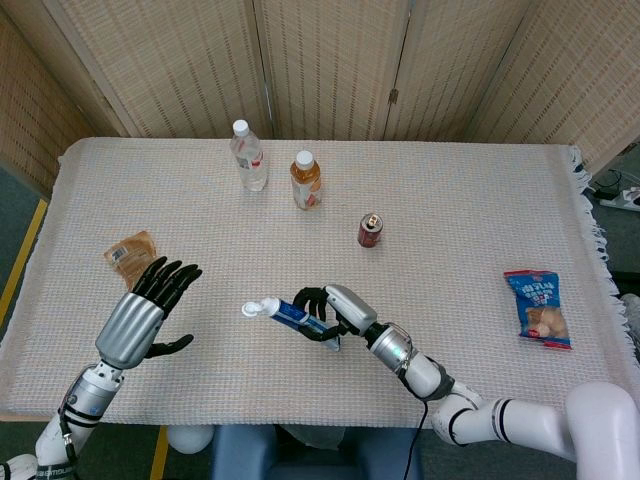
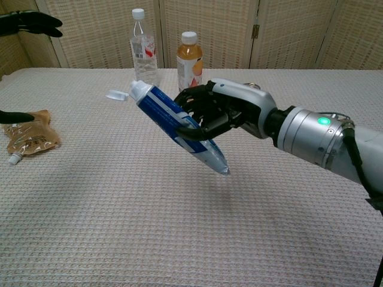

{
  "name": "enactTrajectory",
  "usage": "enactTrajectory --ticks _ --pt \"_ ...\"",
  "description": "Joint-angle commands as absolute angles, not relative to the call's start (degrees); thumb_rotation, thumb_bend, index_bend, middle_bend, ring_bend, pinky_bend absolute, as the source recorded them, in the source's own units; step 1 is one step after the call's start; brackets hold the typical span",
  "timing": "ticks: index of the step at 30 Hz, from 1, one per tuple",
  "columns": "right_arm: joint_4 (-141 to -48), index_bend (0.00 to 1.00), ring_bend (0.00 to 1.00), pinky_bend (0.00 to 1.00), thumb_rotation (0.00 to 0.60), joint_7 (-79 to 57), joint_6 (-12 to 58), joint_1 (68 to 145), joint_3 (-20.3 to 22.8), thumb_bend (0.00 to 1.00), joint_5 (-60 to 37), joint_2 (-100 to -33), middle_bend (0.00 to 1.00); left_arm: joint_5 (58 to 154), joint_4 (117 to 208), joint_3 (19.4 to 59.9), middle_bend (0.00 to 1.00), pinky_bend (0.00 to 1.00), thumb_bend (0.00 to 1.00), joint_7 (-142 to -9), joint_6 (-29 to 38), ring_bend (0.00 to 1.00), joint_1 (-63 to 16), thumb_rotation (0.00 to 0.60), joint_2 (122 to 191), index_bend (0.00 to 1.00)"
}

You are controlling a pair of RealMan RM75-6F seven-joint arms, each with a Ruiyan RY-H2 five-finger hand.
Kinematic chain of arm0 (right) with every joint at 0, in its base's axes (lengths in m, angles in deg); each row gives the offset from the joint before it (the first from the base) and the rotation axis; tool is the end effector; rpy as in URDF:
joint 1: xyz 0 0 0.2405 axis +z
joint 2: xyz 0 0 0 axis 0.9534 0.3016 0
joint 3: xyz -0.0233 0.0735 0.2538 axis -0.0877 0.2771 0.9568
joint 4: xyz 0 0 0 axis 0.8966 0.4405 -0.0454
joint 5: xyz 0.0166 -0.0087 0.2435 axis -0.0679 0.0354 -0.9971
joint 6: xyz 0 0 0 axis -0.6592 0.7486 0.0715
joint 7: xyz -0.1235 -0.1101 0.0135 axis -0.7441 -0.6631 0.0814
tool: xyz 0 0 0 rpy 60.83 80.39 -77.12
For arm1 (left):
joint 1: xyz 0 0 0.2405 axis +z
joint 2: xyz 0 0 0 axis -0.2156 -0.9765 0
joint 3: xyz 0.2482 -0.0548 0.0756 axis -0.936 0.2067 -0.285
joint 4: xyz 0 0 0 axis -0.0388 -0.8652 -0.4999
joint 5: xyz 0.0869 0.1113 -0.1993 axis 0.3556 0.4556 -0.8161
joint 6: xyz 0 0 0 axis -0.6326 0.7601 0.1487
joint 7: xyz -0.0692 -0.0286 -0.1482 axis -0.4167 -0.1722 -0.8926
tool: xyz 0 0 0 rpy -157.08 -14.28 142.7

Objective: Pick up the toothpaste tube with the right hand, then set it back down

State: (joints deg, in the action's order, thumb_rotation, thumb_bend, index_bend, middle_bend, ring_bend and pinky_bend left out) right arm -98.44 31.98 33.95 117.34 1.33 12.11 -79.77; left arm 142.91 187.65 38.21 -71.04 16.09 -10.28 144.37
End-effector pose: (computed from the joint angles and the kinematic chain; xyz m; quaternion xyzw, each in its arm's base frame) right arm -0.0819 -0.3502 -0.1035 0.5893 -0.6125 0.5235 0.0594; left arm -0.1812 0.2834 0.0633 -0.7070 -0.2787 -0.5077 0.4058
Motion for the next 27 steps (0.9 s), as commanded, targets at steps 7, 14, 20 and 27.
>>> enactTrajectory --ticks 7,14,20,27 --pt "-94.98 0.73 0.66 0.61 0.600 43.91 32.27 119.67 -2.03 0.97 17.63 -80.11 0.62 143.00 188.78 38.84 0.12 0.00 0.22 -67.63 13.61 0.10 -13.83 0.600 148.27 0.00" --pt "-95.44 0.73 0.66 0.61 0.600 42.68 32.20 120.77 -2.93 0.98 17.95 -80.57 0.62 142.87 188.59 39.00 0.12 0.00 0.21 -66.97 12.95 0.10 -15.69 0.600 150.84 0.00" --pt "-96.45 0.74 0.66 0.61 0.600 41.30 32.22 121.03 -3.40 0.98 17.42 -80.20 0.62 142.49 188.22 38.93 0.12 0.00 0.21 -66.71 13.22 0.10 -16.29 0.600 151.73 0.00" --pt "-96.93 0.75 0.67 0.61 0.600 38.32 32.93 121.32 -3.66 0.98 16.22 -79.96 0.62 142.63 189.45 38.43 0.12 0.00 0.22 -66.21 13.89 0.10 -16.40 0.600 150.66 0.00"
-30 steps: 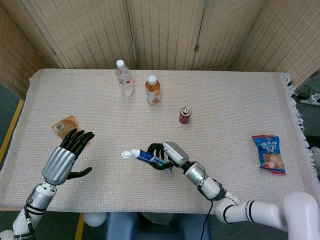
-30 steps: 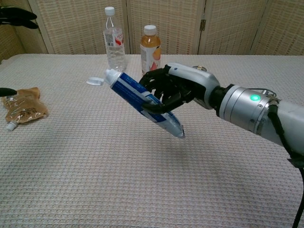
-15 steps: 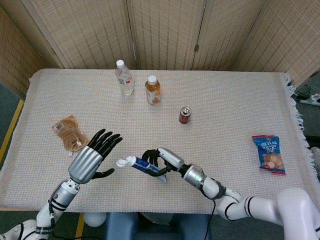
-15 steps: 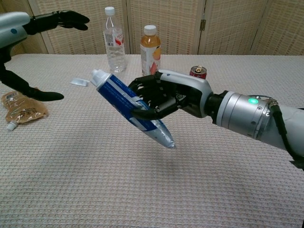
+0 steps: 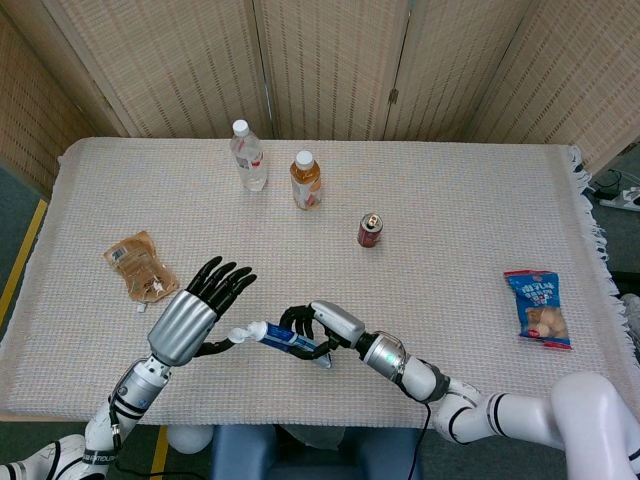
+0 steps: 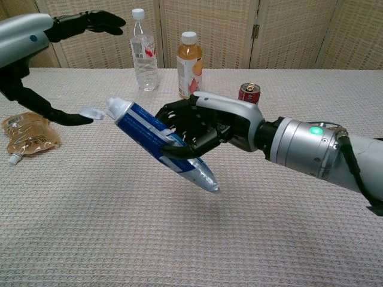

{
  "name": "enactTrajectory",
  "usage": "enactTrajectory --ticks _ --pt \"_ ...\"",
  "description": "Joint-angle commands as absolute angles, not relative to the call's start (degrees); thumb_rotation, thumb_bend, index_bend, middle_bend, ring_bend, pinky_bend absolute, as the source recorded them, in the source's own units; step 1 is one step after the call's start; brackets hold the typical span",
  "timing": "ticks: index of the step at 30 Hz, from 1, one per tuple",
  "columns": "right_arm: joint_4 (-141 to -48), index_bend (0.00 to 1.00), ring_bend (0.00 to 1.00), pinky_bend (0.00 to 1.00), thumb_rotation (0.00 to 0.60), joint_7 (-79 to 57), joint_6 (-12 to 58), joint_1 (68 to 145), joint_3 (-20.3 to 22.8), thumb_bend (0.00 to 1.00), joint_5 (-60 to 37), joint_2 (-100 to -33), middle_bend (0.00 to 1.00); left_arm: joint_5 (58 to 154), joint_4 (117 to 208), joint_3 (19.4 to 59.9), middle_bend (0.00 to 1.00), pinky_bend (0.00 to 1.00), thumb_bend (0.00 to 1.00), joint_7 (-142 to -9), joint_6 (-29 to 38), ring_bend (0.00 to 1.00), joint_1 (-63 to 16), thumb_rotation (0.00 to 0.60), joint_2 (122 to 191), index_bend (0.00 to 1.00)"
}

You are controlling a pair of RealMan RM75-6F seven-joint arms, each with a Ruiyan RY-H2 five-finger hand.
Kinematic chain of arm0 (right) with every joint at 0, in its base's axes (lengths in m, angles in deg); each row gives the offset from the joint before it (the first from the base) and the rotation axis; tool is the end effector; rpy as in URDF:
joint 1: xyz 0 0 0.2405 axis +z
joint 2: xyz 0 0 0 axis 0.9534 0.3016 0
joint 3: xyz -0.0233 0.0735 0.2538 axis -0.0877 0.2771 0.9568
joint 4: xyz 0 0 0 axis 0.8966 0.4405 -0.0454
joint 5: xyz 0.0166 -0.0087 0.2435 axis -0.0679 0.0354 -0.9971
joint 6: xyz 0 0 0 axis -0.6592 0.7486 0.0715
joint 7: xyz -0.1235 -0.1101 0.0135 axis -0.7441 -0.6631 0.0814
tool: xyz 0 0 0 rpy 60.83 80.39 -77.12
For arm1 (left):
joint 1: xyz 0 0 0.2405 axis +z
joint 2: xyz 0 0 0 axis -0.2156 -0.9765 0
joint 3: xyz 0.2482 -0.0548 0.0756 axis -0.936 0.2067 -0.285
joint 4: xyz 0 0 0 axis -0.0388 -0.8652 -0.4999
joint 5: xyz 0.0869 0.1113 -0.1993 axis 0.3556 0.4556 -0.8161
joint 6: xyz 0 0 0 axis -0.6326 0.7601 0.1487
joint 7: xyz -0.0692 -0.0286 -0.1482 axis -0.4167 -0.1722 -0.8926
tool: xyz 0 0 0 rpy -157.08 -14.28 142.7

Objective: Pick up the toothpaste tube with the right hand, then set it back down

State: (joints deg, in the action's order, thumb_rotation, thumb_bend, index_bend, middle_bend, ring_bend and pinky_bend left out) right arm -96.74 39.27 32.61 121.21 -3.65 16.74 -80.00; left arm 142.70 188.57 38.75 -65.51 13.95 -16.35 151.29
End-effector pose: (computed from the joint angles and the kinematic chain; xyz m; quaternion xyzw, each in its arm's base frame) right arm -0.0742 -0.3353 -0.1167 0.6183 -0.6083 0.4977 0.0042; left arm -0.1257 0.2892 0.0270 -0.7211 -0.2498 -0.5359 0.3612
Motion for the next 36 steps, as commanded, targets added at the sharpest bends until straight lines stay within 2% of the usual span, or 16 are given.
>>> enactTrajectory --ticks 1,14,19,26,27,28,29,30,33,34,36 --pt "-97.04 0.75 0.67 0.61 0.600 37.92 33.04 121.37 -3.65 0.98 16.05 -79.98 0.63 142.59 189.88 38.32 0.12 0.00 0.22 -66.49 13.82 0.10 -16.44 0.600 150.34 0.00" --pt "-98.09 0.75 0.67 0.61 0.600 31.50 34.82 121.70 -4.27 0.99 14.18 -80.70 0.63 140.65 193.32 38.24 0.12 0.00 0.22 -70.09 12.77 0.10 -17.42 0.600 148.05 0.00" --pt "-97.63 0.75 0.67 0.61 0.600 33.31 31.83 120.33 -3.62 0.99 13.96 -80.59 0.63 138.36 195.79 37.90 0.12 0.00 0.23 -77.45 12.33 0.10 -16.99 0.600 145.34 0.00" --pt "-96.54 0.75 0.67 0.61 0.600 34.93 28.38 119.94 -3.56 0.98 16.07 -82.18 0.63 135.14 199.86 37.76 0.12 0.00 0.21 -90.68 8.39 0.08 -18.23 0.589 142.12 0.02" --pt "-96.41 0.75 0.67 0.61 0.600 34.90 28.11 119.95 -3.50 0.99 16.16 -82.59 0.63 135.04 199.98 37.85 0.12 0.00 0.20 -91.75 8.11 0.07 -18.44 0.566 142.03 0.03" --pt "-96.27 0.75 0.67 0.61 0.600 34.93 27.86 119.95 -3.41 0.99 16.18 -83.02 0.63 135.08 199.93 37.99 0.12 0.00 0.19 -92.50 7.93 0.07 -18.67 0.500 142.03 0.04" --pt "-96.01 0.75 0.67 0.61 0.600 34.92 27.67 120.00 -3.26 0.99 16.13 -83.61 0.63 135.23 199.69 38.18 0.12 0.00 0.18 -93.29 7.85 0.07 -18.95 0.401 142.17 0.04" --pt "-95.85 0.75 0.67 0.61 0.600 34.88 27.49 120.01 -3.15 0.99 16.09 -84.04 0.63 135.34 199.43 38.40 0.12 0.00 0.16 -93.87 7.98 0.07 -19.11 0.275 142.41 0.04" --pt "-95.54 0.75 0.67 0.61 0.600 34.71 27.20 120.10 -2.88 0.99 15.90 -85.19 0.63 134.81 198.57 39.20 0.12 0.00 0.13 -95.26 8.39 0.06 -19.51 0.070 143.39 0.05" --pt "-95.52 0.75 0.67 0.61 0.600 34.68 27.19 120.16 -2.77 0.99 15.83 -85.45 0.63 134.46 198.39 39.44 0.12 0.00 0.12 -95.31 8.34 0.06 -19.65 0.037 143.63 0.05" --pt "-95.47 0.75 0.67 0.61 0.600 34.35 27.22 120.33 -2.57 0.99 15.72 -85.97 0.63 133.56 198.09 39.82 0.12 0.00 0.12 -94.82 7.97 0.06 -20.00 0.012 144.12 0.05"
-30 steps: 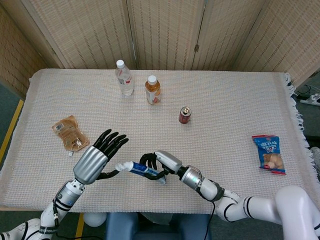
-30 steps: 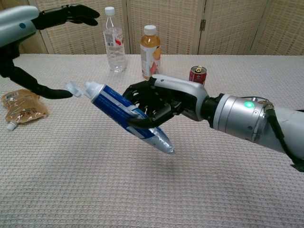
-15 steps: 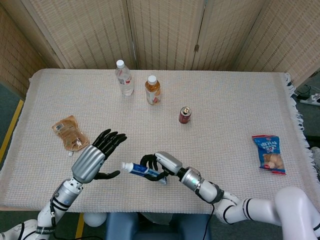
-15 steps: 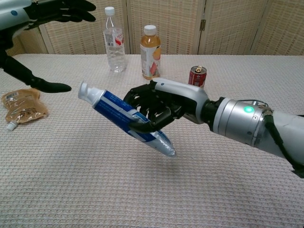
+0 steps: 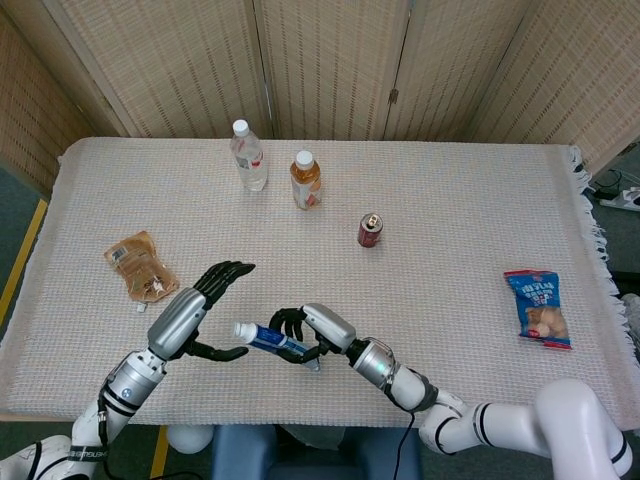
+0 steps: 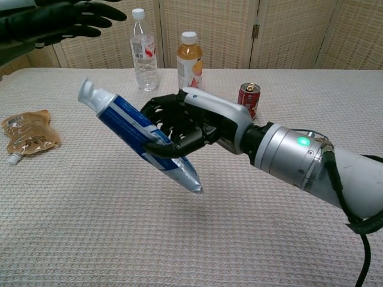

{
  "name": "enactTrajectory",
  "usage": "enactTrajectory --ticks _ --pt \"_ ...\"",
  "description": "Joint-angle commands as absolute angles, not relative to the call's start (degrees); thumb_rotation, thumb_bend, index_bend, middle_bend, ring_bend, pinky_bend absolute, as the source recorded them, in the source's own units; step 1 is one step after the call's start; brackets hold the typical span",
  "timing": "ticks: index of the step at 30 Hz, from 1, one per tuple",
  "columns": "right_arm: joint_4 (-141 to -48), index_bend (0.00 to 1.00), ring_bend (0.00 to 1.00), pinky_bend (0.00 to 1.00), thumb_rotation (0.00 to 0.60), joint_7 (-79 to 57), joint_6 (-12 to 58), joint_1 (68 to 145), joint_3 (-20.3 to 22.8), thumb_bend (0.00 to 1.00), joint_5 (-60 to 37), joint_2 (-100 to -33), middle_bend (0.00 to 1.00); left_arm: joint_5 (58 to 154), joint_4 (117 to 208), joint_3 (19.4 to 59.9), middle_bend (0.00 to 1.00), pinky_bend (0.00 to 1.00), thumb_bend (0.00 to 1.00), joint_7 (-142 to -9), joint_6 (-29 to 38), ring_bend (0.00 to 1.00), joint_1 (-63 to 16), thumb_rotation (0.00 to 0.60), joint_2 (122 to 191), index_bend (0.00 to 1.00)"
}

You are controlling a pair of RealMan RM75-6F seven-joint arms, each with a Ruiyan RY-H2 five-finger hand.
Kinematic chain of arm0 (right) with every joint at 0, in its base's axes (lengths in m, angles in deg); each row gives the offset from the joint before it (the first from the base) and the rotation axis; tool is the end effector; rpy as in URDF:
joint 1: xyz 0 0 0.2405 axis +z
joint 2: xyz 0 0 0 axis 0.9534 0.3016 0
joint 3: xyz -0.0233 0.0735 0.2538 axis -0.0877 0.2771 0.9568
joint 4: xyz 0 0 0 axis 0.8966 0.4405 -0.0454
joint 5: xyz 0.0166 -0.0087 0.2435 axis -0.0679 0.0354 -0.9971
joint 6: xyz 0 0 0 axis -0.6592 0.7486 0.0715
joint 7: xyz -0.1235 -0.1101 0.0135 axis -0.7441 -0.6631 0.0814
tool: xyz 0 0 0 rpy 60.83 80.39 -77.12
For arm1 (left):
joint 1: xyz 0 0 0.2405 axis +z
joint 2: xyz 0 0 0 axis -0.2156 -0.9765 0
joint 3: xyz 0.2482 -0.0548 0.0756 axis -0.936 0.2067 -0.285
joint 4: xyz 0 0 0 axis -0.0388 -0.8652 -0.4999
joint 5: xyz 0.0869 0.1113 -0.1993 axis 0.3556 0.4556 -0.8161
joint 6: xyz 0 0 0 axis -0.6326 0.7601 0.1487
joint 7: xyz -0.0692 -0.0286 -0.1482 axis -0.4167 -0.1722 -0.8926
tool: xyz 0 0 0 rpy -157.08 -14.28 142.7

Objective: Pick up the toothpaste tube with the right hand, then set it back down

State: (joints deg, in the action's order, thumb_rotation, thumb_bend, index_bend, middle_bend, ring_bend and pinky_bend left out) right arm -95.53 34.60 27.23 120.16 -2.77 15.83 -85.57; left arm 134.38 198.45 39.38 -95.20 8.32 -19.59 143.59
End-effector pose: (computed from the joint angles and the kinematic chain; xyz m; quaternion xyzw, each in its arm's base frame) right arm -0.0538 -0.3221 -0.1276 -0.5987 0.5890 -0.5428 0.0015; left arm -0.1083 0.2952 0.0474 -0.6298 -0.4764 -0.5795 0.2016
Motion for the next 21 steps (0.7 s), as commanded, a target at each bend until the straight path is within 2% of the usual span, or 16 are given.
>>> enactTrajectory --ticks 1,8,21 --pt "-95.53 0.75 0.67 0.61 0.600 34.34 27.24 120.40 -2.47 0.99 15.66 -86.15 0.63 133.18 198.01 39.93 0.12 0.00 0.12 -94.42 7.77 0.05 -20.15 0.006 144.32 0.05" --pt "-95.84 0.76 0.68 0.61 0.600 33.21 26.70 120.51 -1.56 0.98 14.98 -87.63 0.63 131.66 197.06 40.17 0.11 0.00 0.12 -89.06 7.89 0.04 -20.52 0.000 146.60 0.05" --pt "-96.08 0.78 0.69 0.62 0.600 29.48 25.52 120.46 -0.04 0.99 13.93 -90.03 0.65 130.53 197.19 38.80 0.09 0.00 0.12 -87.19 4.56 0.04 -21.59 0.000 146.62 0.03"
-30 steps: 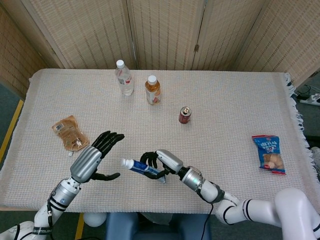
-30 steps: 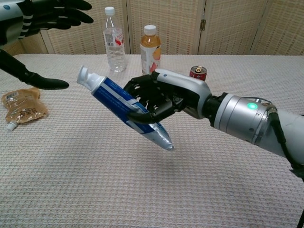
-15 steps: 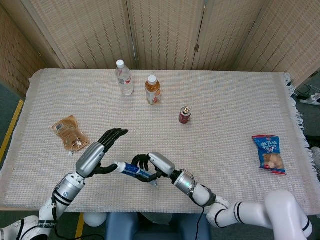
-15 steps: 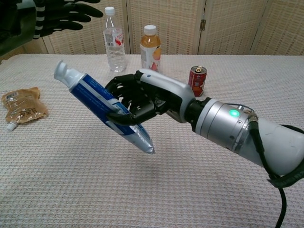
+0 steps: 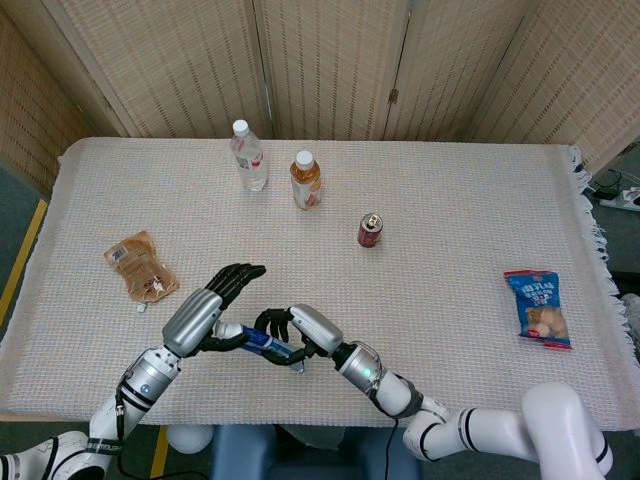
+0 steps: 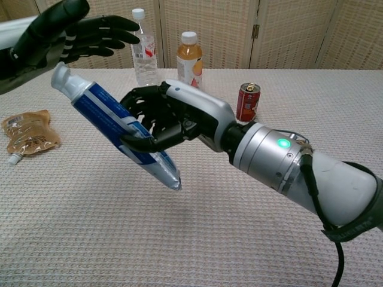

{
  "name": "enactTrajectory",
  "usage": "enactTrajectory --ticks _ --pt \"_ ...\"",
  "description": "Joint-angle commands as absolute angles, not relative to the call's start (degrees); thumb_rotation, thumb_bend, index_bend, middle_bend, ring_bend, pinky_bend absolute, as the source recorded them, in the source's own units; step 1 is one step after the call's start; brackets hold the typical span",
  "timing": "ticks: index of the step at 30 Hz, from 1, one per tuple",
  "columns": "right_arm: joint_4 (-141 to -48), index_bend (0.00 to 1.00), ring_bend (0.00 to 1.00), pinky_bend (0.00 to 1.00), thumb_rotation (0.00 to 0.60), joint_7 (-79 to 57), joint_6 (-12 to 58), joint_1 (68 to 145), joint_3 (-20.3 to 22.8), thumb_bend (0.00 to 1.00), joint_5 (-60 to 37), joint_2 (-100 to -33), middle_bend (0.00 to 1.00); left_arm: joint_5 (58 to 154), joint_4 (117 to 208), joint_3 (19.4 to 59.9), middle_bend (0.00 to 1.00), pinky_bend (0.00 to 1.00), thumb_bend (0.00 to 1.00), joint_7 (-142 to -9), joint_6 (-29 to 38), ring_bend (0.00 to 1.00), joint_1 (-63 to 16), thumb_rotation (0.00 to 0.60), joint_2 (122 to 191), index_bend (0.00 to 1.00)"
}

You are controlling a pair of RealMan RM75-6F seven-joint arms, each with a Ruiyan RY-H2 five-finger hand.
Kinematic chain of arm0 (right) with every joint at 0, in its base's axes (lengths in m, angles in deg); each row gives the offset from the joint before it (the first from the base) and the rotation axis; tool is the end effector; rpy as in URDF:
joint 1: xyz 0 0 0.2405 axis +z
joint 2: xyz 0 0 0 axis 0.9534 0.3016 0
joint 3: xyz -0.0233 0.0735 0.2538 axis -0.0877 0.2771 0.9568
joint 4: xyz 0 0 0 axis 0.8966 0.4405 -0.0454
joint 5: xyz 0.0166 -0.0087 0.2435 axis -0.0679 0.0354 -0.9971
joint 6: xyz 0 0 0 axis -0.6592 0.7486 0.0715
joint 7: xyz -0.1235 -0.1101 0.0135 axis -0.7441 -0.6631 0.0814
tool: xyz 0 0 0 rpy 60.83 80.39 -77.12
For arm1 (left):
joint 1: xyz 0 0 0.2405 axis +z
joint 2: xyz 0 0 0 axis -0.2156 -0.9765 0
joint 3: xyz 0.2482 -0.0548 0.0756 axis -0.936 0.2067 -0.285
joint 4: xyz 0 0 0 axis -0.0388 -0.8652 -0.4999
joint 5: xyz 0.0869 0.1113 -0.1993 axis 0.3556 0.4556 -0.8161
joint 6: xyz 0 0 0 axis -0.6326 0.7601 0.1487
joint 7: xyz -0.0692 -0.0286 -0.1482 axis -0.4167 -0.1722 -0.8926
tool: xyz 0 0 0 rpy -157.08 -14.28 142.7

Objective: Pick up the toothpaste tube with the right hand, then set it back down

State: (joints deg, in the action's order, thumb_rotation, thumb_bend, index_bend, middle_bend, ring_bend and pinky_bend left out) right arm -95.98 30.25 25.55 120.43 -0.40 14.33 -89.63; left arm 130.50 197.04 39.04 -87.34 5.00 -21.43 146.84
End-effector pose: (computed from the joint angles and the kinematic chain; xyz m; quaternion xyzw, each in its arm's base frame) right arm -0.0264 -0.3145 -0.1344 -0.5824 0.5791 -0.5704 0.0066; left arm -0.1065 0.2989 0.0230 -0.6606 -0.4661 -0.5430 0.2271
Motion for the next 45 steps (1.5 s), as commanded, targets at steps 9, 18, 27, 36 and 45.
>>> enactTrajectory --ticks 9,18,27,36,45 --pt "-96.43 0.79 0.70 0.63 0.600 25.78 25.82 120.46 1.33 0.99 12.02 -91.74 0.66 130.23 197.74 38.06 0.09 0.00 0.12 -85.10 2.99 0.03 -22.12 0.000 145.75 0.02" --pt "-96.21 0.80 0.71 0.64 0.600 24.06 26.31 120.83 2.31 1.00 11.25 -92.86 0.67 130.12 198.26 37.60 0.09 0.00 0.12 -83.59 2.47 0.03 -22.31 0.000 145.49 0.02" --pt "-96.19 0.80 0.71 0.64 0.600 24.21 26.59 121.04 2.71 1.00 11.19 -93.18 0.67 130.06 197.79 37.27 0.09 0.00 0.12 -81.05 2.69 0.03 -22.31 0.000 146.28 0.02" --pt "-95.93 0.80 0.72 0.64 0.600 23.38 26.91 120.93 2.22 1.00 11.46 -92.70 0.67 129.98 197.74 37.53 0.08 0.00 0.12 -79.59 3.97 0.03 -21.88 0.000 146.50 0.01" --pt "-97.34 0.80 0.70 0.63 0.600 16.46 33.29 121.45 0.03 1.00 10.00 -85.64 0.66 131.11 196.90 37.90 0.08 0.00 0.12 -81.89 7.94 0.03 -19.74 0.000 144.17 0.01"
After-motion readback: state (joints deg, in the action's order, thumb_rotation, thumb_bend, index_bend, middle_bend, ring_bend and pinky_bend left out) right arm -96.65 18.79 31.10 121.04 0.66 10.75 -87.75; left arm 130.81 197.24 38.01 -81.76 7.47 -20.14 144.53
